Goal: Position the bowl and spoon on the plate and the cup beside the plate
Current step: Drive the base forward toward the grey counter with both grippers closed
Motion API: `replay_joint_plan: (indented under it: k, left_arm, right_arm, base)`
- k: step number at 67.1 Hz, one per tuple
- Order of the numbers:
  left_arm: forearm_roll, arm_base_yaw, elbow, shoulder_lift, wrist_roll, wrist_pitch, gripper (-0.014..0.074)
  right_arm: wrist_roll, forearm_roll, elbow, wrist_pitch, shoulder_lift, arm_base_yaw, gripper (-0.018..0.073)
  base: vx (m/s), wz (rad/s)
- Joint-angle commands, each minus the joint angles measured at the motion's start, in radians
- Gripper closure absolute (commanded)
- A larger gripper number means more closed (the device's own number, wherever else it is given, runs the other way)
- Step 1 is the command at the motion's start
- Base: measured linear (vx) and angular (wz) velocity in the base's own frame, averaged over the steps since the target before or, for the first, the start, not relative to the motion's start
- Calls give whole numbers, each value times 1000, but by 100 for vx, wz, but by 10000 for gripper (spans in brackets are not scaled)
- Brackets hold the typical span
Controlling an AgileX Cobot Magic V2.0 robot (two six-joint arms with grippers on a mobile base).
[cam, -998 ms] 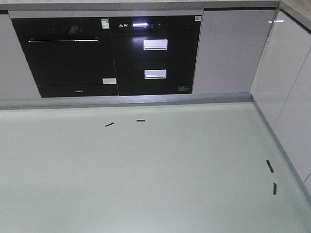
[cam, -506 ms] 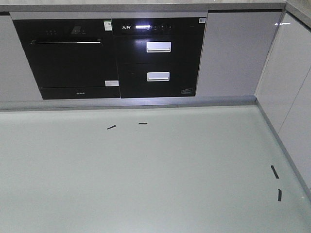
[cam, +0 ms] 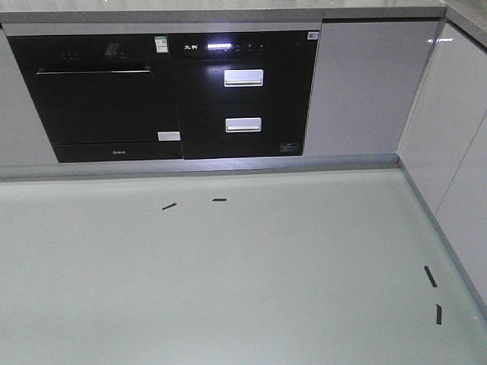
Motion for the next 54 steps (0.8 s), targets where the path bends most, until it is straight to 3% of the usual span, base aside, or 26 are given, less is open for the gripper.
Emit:
replay_joint_plan:
  k: [1, 54]
  left_arm:
    - [-2, -3, 26, -15, -7, -81, 603]
    - [-2, -3, 26, -15, -7, -81, 603]
  right_arm:
    - [-9, -6, 8, -73, -9, -5, 561]
    - [-9, -6, 8, -73, -9, -5, 561]
  base:
    - [6, 3]
    - [3, 6]
